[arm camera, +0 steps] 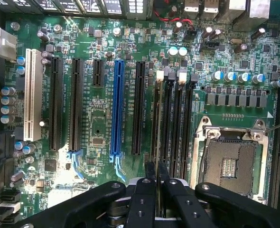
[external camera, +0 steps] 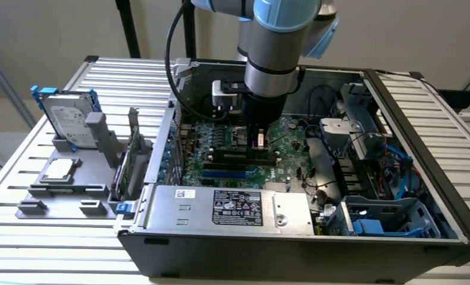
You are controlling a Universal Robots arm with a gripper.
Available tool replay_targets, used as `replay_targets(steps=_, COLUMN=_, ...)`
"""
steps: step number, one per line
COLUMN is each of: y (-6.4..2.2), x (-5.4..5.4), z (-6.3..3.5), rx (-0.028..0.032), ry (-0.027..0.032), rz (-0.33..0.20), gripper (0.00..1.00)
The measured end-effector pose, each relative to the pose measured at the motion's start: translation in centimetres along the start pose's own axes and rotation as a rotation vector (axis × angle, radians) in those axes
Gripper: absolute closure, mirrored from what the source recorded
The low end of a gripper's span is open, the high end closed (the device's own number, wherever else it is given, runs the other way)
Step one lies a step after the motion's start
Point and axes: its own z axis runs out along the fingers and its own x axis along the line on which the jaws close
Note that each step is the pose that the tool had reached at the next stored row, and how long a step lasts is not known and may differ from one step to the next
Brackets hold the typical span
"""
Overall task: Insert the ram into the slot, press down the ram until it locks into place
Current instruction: 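Insert the ram into the slot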
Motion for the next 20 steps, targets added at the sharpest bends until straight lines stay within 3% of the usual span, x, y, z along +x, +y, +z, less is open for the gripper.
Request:
replay_targets(steps=5, y=0.00, x=0.0, z=0.00, rx=0.0001, ry=-0.0002, rz=0.000, gripper=0.79)
replay_targets(steps=6, y=0.01, x=0.0, z=-0.14, rx=0.0000, ry=-0.0005, rz=0.000, gripper=0.72)
replay_targets(steps=11, y=0.10, x=0.0, z=-1.54, rx=-0.0005, ry=-0.0015, rz=0.000, gripper=0.72)
replay_targets(steps=15, y=0.38, x=0.0, z=-2.05, rx=-0.0005, ry=-0.0017, rz=0.000, gripper=0.72)
replay_targets(steps=17, y=0.50, x=0.0, z=-2.18, rx=-0.0005, ry=-0.0020, rz=0.000, gripper=0.74)
replay_targets(steps=19, y=0.62, x=0.0, z=-2.29, rx=-0.0005, ry=-0.0022, rz=0.000, gripper=0.87)
replay_targets(steps=20, y=0.62, x=0.0, z=-2.32, rx=-0.0005, ry=-0.0026, rz=0.000, gripper=0.87)
